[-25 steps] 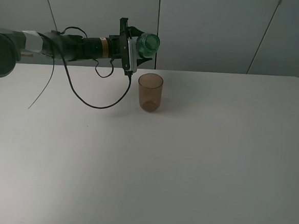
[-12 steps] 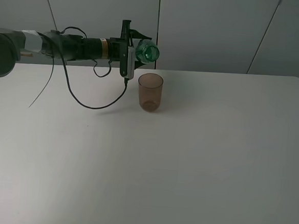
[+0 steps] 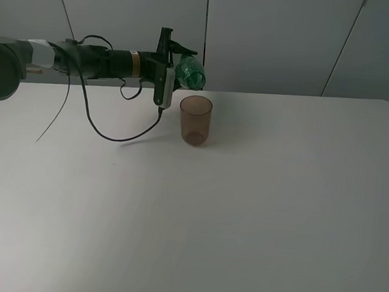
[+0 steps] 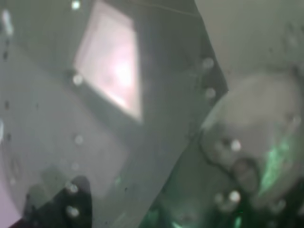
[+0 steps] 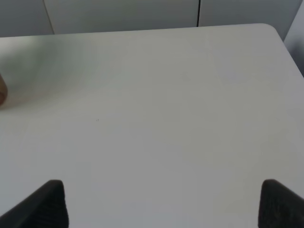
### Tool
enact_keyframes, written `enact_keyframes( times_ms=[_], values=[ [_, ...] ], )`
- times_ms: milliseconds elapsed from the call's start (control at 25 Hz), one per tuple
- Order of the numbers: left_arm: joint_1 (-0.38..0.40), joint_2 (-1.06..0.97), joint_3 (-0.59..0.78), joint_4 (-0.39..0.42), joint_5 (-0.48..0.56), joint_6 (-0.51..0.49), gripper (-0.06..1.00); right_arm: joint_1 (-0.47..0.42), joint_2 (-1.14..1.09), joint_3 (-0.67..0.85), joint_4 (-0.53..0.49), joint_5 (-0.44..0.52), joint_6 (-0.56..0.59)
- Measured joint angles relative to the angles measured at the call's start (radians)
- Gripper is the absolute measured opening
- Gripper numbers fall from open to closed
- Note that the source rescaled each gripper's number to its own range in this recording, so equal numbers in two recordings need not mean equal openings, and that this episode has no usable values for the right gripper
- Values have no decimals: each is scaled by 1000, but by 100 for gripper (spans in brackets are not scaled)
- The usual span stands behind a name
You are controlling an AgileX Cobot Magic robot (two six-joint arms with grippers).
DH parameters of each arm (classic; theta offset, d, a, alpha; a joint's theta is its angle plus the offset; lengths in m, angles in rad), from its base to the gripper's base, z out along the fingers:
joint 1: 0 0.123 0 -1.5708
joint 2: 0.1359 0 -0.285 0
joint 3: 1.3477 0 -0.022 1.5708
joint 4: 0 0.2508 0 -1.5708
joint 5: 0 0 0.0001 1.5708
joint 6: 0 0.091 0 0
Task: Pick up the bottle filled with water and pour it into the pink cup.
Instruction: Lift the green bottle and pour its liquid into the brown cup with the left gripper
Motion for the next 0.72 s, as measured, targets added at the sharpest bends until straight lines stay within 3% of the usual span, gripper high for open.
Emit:
enact_keyframes(
  times_ms=[720],
  values=[
    [0,-6,-6,19,12,141,3,0,0,0,0,0,0]
  ],
)
